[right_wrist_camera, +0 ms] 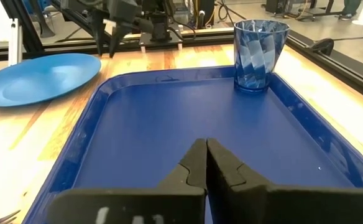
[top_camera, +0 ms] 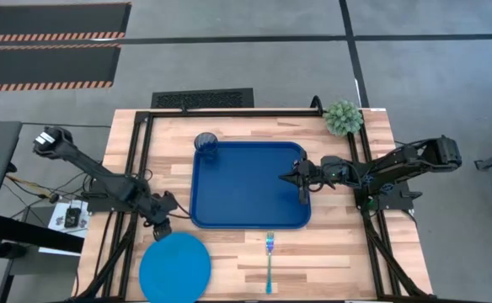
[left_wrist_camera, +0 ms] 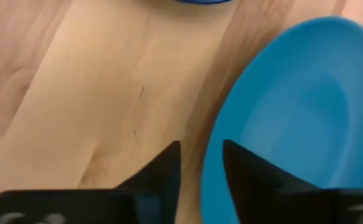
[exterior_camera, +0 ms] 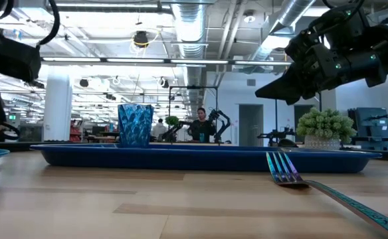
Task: Pick and place plate/cup/fork/spoon on tray
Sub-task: Put the blue plate at the bottom of the blue cup on the blue serving tray
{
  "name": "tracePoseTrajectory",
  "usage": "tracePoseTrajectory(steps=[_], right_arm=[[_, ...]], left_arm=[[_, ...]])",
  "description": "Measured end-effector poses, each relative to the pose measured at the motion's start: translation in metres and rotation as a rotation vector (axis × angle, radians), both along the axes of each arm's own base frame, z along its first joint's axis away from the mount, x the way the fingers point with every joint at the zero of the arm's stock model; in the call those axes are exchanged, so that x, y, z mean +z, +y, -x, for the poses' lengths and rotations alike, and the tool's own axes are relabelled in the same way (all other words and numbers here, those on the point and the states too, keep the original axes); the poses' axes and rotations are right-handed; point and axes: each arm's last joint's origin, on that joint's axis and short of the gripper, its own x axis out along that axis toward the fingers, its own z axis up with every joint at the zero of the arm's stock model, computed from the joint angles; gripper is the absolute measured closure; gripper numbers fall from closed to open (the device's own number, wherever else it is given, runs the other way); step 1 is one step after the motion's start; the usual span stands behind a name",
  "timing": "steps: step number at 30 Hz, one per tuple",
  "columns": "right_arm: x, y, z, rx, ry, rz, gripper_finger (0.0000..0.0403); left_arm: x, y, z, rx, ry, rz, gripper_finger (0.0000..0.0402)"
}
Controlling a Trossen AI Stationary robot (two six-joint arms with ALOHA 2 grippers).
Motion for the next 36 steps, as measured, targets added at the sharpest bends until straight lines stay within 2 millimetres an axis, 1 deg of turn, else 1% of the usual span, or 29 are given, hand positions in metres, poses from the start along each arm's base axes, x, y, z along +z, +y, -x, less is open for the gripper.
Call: tracePoseTrajectory(steps=[4,7,11,18,24,32,36], right_arm=[[0.000,0.000,0.000,0.000,0.000,0.000,0.0389],[0.000,0.000,0.000,0.000,-0.001,0.000,0.0388],[0.000,0.000,0.000,0.000,-0.001,0.000,0.0387],[0.000,0.000,0.000,0.000,0.000,0.000,0.0389],[0.000,0.000,0.000,0.000,-0.001,0.000,0.0387],[0.000,0.000,0.000,0.000,-0.001,0.000,0.0389],[0.000,0.000,0.000,0.000,-0.001,0.000,0.0387]], left_arm=[[-0.012,-0.001,-0.002,-0.035,0.007,-0.025,0.0251],[-0.019,-0.002,-0.002,-0.046,0.040,-0.020,0.0229],[-0.023,-0.006,-0.007,-0.095,0.035,0.012,0.0222],[-0.032,-0.010,-0.013,-0.156,0.060,0.011,0.0221],[-0.032,-0.012,-0.015,-0.165,0.054,0.036,0.0224],[-0.032,-0.014,-0.017,-0.202,0.020,0.058,0.0278],[-0.033,-0.020,-0.023,-0.269,-0.024,0.097,0.0297]])
